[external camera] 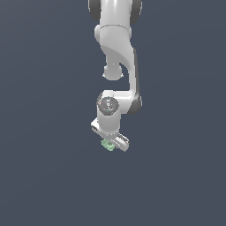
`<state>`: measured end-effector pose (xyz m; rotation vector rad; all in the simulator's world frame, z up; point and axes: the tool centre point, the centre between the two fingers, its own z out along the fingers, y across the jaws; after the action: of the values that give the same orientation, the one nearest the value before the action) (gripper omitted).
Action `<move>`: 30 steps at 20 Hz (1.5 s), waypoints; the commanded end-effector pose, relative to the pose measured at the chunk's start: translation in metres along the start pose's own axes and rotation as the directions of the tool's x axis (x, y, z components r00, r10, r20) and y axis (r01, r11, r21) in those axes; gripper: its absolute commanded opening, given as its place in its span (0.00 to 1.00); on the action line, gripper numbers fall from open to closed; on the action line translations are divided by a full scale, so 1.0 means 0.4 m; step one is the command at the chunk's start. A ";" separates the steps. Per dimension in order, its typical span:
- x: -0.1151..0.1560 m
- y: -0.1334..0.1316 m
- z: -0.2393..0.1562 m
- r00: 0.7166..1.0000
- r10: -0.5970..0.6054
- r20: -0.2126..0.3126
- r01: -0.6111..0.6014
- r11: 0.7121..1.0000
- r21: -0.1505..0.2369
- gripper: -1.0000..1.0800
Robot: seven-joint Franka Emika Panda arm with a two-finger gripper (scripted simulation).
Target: Pick up the object and move it to a goal position.
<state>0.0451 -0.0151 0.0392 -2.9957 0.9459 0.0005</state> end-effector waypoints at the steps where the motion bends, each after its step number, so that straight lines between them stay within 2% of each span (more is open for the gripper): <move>1: 0.001 0.000 0.001 1.000 0.000 0.000 0.000 1.000 0.000 0.00; 16: -0.033 0.034 -0.050 1.000 0.000 0.000 0.000 1.000 0.000 0.00; 30: -0.156 0.161 -0.241 1.000 0.000 0.001 0.000 1.000 0.002 0.00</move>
<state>-0.0341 -0.0304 0.1261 -2.9942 0.9458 0.0016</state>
